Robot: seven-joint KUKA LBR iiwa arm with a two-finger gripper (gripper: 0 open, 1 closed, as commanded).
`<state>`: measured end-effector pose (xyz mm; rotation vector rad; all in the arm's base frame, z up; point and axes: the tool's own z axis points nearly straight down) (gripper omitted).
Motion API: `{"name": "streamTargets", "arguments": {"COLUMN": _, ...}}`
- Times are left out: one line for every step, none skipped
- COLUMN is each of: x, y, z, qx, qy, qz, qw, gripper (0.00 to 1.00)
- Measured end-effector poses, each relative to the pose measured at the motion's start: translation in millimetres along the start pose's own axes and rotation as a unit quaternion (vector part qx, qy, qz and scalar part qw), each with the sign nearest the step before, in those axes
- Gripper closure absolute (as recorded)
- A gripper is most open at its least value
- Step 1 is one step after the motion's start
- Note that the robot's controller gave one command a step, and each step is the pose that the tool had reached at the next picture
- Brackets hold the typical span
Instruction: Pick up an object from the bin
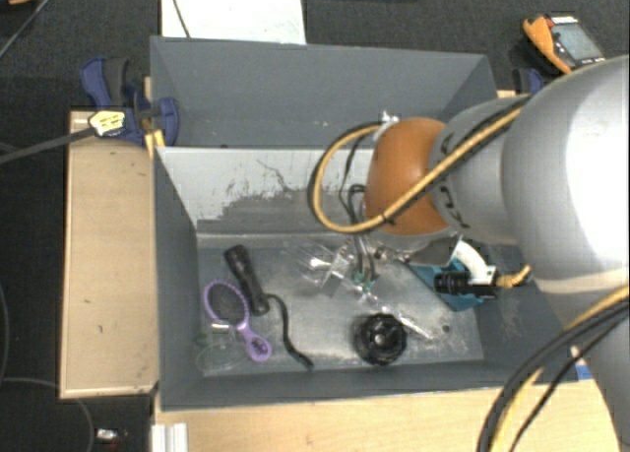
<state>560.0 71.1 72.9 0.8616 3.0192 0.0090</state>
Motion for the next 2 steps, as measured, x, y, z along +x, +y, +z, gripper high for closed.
{"name": "streamTargets", "arguments": {"x": 2.3, "y": -1.9, "z": -36.3, "qx": 0.003, "qy": 0.0031, "qz": -0.001, "qw": 1.0000, "gripper": 1.00}}
{"name": "streamTargets", "arguments": {"x": 1.3, "y": -0.7, "z": -81.2, "qx": 0.001, "qy": 0.0012, "qz": -0.002, "qw": 1.0000, "gripper": 1.00}}
